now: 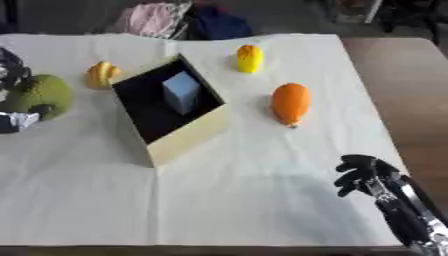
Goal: Pick up objects on the table and place them in the box.
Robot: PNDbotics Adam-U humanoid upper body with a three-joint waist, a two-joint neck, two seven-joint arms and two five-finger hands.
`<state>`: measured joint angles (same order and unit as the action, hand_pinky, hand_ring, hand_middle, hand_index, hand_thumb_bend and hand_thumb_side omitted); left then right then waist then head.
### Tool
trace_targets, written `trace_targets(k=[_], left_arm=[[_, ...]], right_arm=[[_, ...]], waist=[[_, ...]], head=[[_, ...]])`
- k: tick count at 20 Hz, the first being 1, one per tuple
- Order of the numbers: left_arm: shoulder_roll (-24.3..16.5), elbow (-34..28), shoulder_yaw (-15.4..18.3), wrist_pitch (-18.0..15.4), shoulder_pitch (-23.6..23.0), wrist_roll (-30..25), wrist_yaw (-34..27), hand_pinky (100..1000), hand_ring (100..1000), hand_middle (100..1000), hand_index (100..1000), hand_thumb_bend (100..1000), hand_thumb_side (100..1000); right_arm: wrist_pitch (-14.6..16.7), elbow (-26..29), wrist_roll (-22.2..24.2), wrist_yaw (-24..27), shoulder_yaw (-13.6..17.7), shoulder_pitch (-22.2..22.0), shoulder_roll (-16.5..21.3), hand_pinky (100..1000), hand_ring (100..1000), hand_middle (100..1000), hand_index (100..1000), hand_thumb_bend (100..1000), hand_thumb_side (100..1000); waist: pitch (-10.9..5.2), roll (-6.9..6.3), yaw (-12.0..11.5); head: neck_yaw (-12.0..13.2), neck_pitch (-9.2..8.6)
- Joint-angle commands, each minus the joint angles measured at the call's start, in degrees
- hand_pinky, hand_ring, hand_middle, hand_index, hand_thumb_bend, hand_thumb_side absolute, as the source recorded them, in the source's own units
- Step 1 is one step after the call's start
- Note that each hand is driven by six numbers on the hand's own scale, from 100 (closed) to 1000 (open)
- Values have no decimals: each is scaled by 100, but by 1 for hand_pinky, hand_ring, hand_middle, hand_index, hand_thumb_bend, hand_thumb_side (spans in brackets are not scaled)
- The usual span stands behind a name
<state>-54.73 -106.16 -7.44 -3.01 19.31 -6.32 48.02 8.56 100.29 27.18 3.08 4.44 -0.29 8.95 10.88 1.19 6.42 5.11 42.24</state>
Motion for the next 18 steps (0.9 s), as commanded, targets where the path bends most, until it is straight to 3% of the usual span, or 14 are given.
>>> trace_targets(k=[1, 10, 18], left_arm=[[-263, -151, -83, -106, 401, -197, -229, 479, 354, 286, 457, 344, 251], [313, 359, -1085, -758, 1665, -771, -196, 496, 377, 312, 482, 308, 287], [790, 870, -1565, -1086, 1894, -1110, 22, 574, 502, 463, 619, 232, 306]], right_arm=[[25, 46, 38, 6, -31, 19, 133, 511, 585, 634, 771, 100, 699], [73, 3, 123, 56, -120, -1, 125, 511, 585, 634, 771, 100, 698], [81, -13, 141, 70, -132, -15, 104, 511, 585, 634, 771, 100, 701]], waist=[[-174, -57, 34], [-191, 44, 269], [-187, 76, 349]], head=[[-11, -68], [103, -61], [138, -76]])
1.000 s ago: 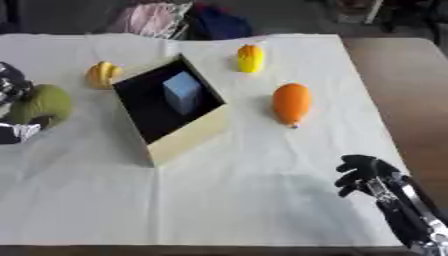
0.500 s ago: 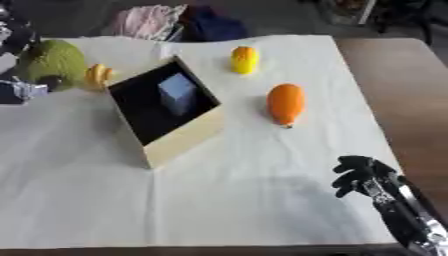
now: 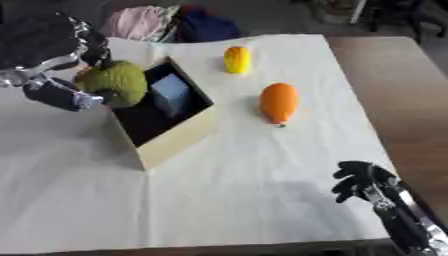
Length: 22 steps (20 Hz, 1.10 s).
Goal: Pick up objects on the table and place them in the box.
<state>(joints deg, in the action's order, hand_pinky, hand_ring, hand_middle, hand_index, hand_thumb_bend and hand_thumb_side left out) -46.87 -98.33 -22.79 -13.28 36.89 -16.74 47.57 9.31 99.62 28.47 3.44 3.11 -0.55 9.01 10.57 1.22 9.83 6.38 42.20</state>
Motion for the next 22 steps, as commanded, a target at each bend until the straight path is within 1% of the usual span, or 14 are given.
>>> trace_targets(k=[1, 2, 3, 4, 7, 8, 9, 10, 13, 18, 22], left_arm=[[46, 146, -52, -68, 136, -74, 81, 593, 518, 481, 638, 223, 306], [76, 201, -79, -81, 128, -98, 91, 658, 591, 560, 709, 217, 316], [96, 239, -101, -99, 123, -138, 98, 666, 599, 570, 716, 218, 317], [106, 257, -111, -117, 120, -173, 108, 705, 653, 631, 762, 225, 323], [106, 264, -78, -111, 100, -229, 131, 748, 718, 712, 820, 231, 325], [93, 256, -59, -93, 91, -244, 135, 779, 753, 754, 856, 243, 325], [74, 242, -35, -71, 81, -269, 137, 787, 762, 765, 864, 245, 326], [53, 225, -7, -45, 71, -299, 134, 808, 786, 794, 890, 241, 323], [-47, 139, 129, 55, 42, -379, 84, 827, 802, 812, 907, 238, 318], [-341, 177, 547, 363, -22, -433, -75, 826, 793, 802, 910, 227, 305], [-563, 763, 940, 689, -5, -374, -12, 827, 794, 802, 910, 239, 310]], right_arm=[[4, 52, 14, 33, -1, 7, 92, 511, 585, 634, 771, 100, 702], [2, 52, 18, 33, -3, 5, 85, 511, 585, 634, 771, 100, 705], [-1, 53, 22, 34, -5, 3, 81, 511, 585, 634, 771, 100, 705], [-4, 54, 23, 34, -4, 2, 79, 511, 585, 634, 771, 100, 707], [-13, 59, 25, 32, -5, 2, 75, 511, 585, 634, 771, 100, 709], [-15, 60, 25, 31, -4, 1, 74, 512, 585, 634, 771, 100, 711], [-16, 60, 24, 30, -2, 0, 72, 512, 585, 634, 771, 100, 711], [-18, 60, 22, 28, 0, -1, 72, 512, 585, 634, 771, 100, 712], [-22, 62, 18, 26, 3, -2, 70, 512, 586, 634, 771, 100, 712], [-29, 65, 8, 17, 14, 0, 75, 512, 586, 634, 771, 100, 715], [-39, 72, 5, 14, 16, 9, 78, 512, 586, 634, 771, 100, 718]], waist=[[-156, 74, 14], [-153, 74, 19], [-150, 75, 22], [-145, 74, 22], [-128, 72, 18], [-123, 71, 18], [-119, 71, 18], [-116, 70, 18], [-110, 66, 12], [-101, 45, 6], [-89, 19, 33]], head=[[15, -75], [16, -81], [14, -84], [12, -87], [9, -91], [7, -92], [5, -91], [4, -91], [0, -97], [-8, -131], [-12, -155]])
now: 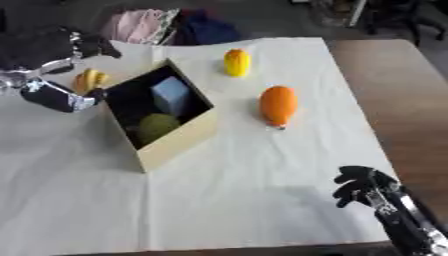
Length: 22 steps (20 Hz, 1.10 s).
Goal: Pick up objects on the table and place them in the box.
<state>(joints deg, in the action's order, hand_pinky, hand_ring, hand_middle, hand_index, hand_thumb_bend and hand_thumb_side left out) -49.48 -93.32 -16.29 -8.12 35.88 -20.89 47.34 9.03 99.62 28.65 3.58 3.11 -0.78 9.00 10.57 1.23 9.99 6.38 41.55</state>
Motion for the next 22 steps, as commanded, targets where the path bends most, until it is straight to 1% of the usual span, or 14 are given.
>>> trace_targets(k=[1, 3, 5, 6, 9, 12, 18, 22], left_arm=[[-331, 472, 364, 227, 126, 77, 52, 827, 794, 801, 910, 238, 309], [-351, 882, 453, 271, 203, 158, 128, 827, 795, 801, 909, 236, 313], [-326, 1314, 490, 258, 302, 213, 252, 832, 800, 805, 910, 255, 327], [-292, 1519, 497, 233, 351, 231, 335, 833, 802, 806, 909, 246, 330], [-98, 2193, 522, 165, 513, 257, 590, 834, 807, 810, 905, 236, 337], [92, 2708, 535, 70, 635, 329, 811, 831, 806, 808, 902, 223, 338], [353, 3308, 567, -13, 751, 483, 1082, 822, 791, 799, 899, 197, 335], [453, 3524, 594, 62, 756, 581, 1202, 815, 780, 791, 896, 183, 334]], right_arm=[[-14, 74, -11, 1, 14, 32, 79, 512, 586, 634, 771, 100, 719], [-18, 76, -6, 3, 7, 34, 79, 512, 586, 634, 771, 100, 720], [-19, 79, 5, 10, -4, 39, 79, 513, 586, 634, 771, 100, 720], [-19, 80, 10, 14, -10, 41, 77, 513, 586, 634, 771, 100, 720], [-14, 77, 34, 30, -36, 43, 73, 512, 586, 634, 771, 100, 721], [-5, 71, 63, 50, -66, 44, 68, 512, 585, 634, 771, 100, 722], [12, 65, 119, 82, -119, 76, 62, 512, 585, 634, 772, 100, 725], [20, 61, 142, 95, -138, 85, 58, 512, 584, 634, 772, 100, 728]], waist=[[-85, 15, 28], [-78, 14, 45], [-69, 19, 69], [-65, 24, 82], [-51, 55, 141], [-33, 88, 218], [33, 123, 382], [71, 141, 451]], head=[[-7, -96], [2, -100], [24, -103], [35, -106], [79, -121], [152, -139], [268, -181], [328, -194]])
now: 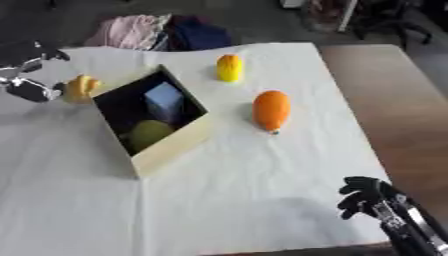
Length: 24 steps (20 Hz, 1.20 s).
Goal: Pick up objects on the table and place them in the box.
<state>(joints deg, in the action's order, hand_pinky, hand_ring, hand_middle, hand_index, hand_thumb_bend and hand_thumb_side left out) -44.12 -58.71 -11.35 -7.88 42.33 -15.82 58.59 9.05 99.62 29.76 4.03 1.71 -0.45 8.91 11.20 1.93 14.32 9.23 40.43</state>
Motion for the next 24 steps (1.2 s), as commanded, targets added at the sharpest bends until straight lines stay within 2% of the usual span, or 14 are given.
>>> trace_targets(k=[1, 10, 14, 17, 19, 21, 24], left_arm=[[-61, 102, 108, 60, 105, 100, 97, 812, 777, 789, 895, 168, 330], [86, 348, 127, 297, -40, 615, 284, 797, 758, 775, 876, 144, 326], [160, 468, 95, 254, -83, 613, 380, 741, 651, 657, 796, 163, 336], [168, 434, 106, 250, -93, 809, 452, 641, 502, 477, 652, 176, 316], [148, 376, 117, 266, -102, 1068, 454, 572, 424, 381, 551, 149, 295], [116, 316, 126, 285, -109, 1312, 410, 536, 387, 337, 505, 114, 274], [24, 187, 130, 332, -142, 1605, 239, 526, 379, 323, 491, 100, 259]], right_arm=[[19, 62, 38, 54, -4, 58, 65, 512, 584, 634, 772, 100, 729], [34, 64, 74, 68, -38, 95, 70, 512, 583, 634, 772, 100, 737], [38, 64, 66, 70, -37, 103, 64, 512, 583, 634, 772, 100, 738], [36, 67, 75, 73, -41, 107, 62, 513, 583, 634, 772, 100, 739], [35, 67, 67, 68, -31, 102, 62, 513, 583, 634, 772, 100, 738], [37, 67, 57, 64, -21, 99, 63, 513, 583, 634, 772, 100, 735], [38, 68, 35, 57, 2, 101, 66, 513, 584, 634, 771, 100, 732]], waist=[[21, 74, 31], [137, 104, 126], [168, 115, 126], [176, 114, 120], [172, 112, 115], [162, 108, 104], [143, 94, 74]], head=[[60, -90], [174, -157], [177, -142], [188, -138], [192, -133], [179, -129], [153, -126]])
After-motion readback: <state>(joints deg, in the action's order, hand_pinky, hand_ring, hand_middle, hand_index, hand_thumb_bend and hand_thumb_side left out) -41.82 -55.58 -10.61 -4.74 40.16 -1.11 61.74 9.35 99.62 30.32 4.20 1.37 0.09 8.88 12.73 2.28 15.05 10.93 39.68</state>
